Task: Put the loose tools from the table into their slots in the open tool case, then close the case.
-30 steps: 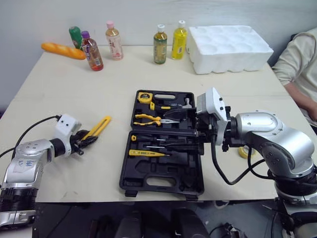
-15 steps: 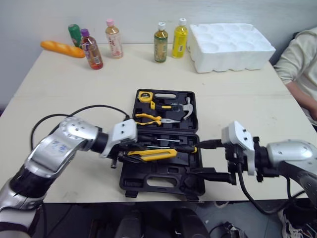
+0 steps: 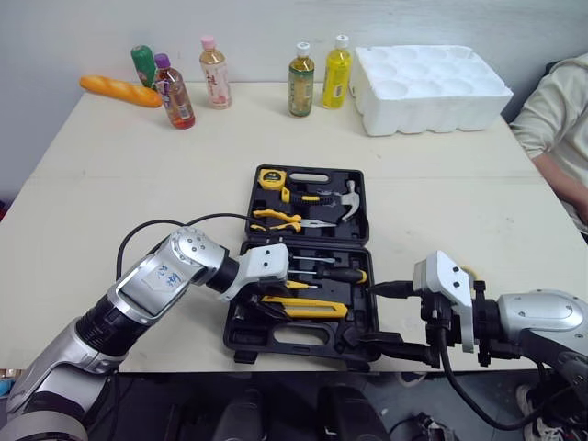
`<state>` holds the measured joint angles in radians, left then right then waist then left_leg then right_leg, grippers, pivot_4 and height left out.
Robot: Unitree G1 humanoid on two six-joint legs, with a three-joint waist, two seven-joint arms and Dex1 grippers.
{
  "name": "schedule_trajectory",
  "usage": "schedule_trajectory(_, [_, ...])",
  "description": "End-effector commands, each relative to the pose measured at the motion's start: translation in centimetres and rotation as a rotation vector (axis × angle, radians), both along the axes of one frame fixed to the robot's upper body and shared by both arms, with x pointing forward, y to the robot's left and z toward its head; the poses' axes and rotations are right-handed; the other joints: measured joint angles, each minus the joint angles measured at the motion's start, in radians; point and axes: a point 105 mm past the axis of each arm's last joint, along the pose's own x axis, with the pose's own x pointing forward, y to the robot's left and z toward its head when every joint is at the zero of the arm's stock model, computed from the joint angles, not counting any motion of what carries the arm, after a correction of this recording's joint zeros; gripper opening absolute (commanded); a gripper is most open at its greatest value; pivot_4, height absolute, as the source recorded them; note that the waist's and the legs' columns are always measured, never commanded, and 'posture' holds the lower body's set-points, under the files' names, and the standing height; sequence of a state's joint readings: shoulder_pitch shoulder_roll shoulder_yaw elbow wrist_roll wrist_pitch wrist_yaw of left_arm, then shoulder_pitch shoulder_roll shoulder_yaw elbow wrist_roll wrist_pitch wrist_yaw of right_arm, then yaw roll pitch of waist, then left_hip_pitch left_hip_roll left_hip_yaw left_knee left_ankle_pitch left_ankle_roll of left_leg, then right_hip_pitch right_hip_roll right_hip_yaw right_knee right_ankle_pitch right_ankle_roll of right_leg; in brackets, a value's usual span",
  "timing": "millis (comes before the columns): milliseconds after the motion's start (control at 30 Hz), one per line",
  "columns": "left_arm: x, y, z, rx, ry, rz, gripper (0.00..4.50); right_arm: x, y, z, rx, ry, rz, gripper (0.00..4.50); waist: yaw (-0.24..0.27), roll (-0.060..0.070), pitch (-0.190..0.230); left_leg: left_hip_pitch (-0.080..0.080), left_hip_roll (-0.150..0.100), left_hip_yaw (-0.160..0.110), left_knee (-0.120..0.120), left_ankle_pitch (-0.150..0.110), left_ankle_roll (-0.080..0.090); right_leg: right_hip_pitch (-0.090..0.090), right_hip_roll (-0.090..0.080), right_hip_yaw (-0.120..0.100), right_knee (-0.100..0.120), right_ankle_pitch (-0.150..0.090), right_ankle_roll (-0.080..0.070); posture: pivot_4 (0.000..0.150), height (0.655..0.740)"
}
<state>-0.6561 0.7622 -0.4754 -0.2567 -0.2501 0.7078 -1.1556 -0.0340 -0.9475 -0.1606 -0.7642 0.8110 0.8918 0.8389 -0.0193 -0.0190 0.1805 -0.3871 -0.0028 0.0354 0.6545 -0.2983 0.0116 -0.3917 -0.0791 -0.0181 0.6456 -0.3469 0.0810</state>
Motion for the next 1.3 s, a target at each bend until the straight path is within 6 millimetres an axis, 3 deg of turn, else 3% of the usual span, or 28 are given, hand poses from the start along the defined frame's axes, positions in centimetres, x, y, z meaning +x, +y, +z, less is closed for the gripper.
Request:
schedule_trajectory(33, [-0.3, -0.1, 0.2, -0.025, 0.022, -0.018, 3.98, -0.1, 0.1, 0.7, 0.002, -0.044, 0.015, 4.50, 0.001, 0.000, 0.000, 0.000, 0.000, 0.000, 0.000, 0.000, 0.000, 0.000, 0.000, 0.000, 0.000, 0.000, 0.000, 0.150, 0.7400])
schedule_trajectory(67, [0.0, -0.1, 0.6, -0.039, -0.001, -0.018, 4.47, -0.2, 0.2, 0.7, 0.003, -0.042, 0.016, 4.50, 0.002, 0.000, 0.000, 0.000, 0.000, 0.000, 0.000, 0.000, 0.000, 0.000, 0.000, 0.000, 0.000, 0.000, 0.000, 0.150, 0.7400])
schedule_trajectory(200, [0.0, 0.1, 2.0, -0.143, -0.043, -0.076, 4.47, -0.3, 0.1, 0.5, 0.004, -0.036, 0.020, 4.50, 0.008, 0.000, 0.000, 0.000, 0.000, 0.000, 0.001, 0.000, 0.000, 0.000, 0.000, 0.000, 0.000, 0.000, 0.000, 0.150, 0.7400])
schedule_trajectory(300, [-0.4, -0.3, 3.0, -0.302, -0.078, -0.132, 3.65, -0.3, -0.1, 0.3, -0.005, -0.033, 0.022, 4.50, 0.018, 0.000, 0.000, 0.000, 0.000, 0.000, 0.001, 0.000, 0.000, 0.000, 0.000, 0.000, 0.000, 0.000, 0.000, 0.150, 0.7400])
schedule_trajectory(367, [-1.2, -0.6, 3.2, -0.411, -0.021, -0.162, 2.58, -0.3, -0.2, 0.2, -0.010, -0.035, 0.021, 4.50, 0.019, 0.000, 0.000, -0.001, 0.000, 0.000, 0.003, -0.001, 0.001, 0.000, 0.000, 0.000, 0.000, 0.000, 0.000, 0.150, 0.7400])
schedule_trajectory(400, [-1.4, -0.6, 3.2, -0.455, 0.008, -0.155, 2.35, -0.2, -0.2, 0.2, -0.014, -0.045, 0.020, 4.50, 0.019, 0.000, 0.000, -0.001, 0.000, 0.000, 0.003, -0.001, 0.001, 0.000, -0.001, 0.000, 0.000, 0.000, 0.000, 0.150, 0.7400])
schedule_trajectory(600, [-0.6, -0.3, 0.9, -0.439, 0.019, -0.094, 0.02, -0.1, -0.2, 0.1, -0.026, -0.046, 0.026, 4.50, 0.017, 0.000, 0.000, -0.002, 0.000, 0.000, 0.006, -0.001, 0.001, 0.001, 0.000, -0.001, 0.001, 0.000, 0.001, 0.150, 0.7400])
schedule_trajectory(800, [-1.2, 0.0, -0.7, -0.385, 0.064, -0.117, 0.02, 0.0, -0.6, -0.2, -0.051, -0.047, 0.027, 4.50, 0.019, 0.000, 0.000, -0.002, 0.000, 0.000, 0.005, -0.002, 0.002, 0.001, 0.000, -0.001, 0.001, 0.000, 0.001, 0.150, 0.7400])
schedule_trajectory(1100, [0.0, 0.9, -4.2, -0.171, -0.009, -0.094, 0.02, 0.0, -0.5, -0.6, -0.058, -0.043, 0.032, 4.50, 0.019, 0.000, -0.001, -0.001, 0.000, 0.000, 0.005, -0.002, 0.002, 0.001, -0.001, -0.001, 0.000, 0.000, 0.001, 0.150, 0.7400])
schedule_trajectory(1300, [-1.4, 2.2, -6.6, -0.027, 0.015, -0.171, 0.02, 0.0, -0.5, -1.2, -0.057, -0.027, 0.030, 4.50, 0.015, 0.003, -0.004, 0.005, 0.000, 0.000, 0.005, -0.005, 0.007, 0.007, -0.001, 0.000, 0.000, 0.000, 0.001, 0.150, 0.7400])
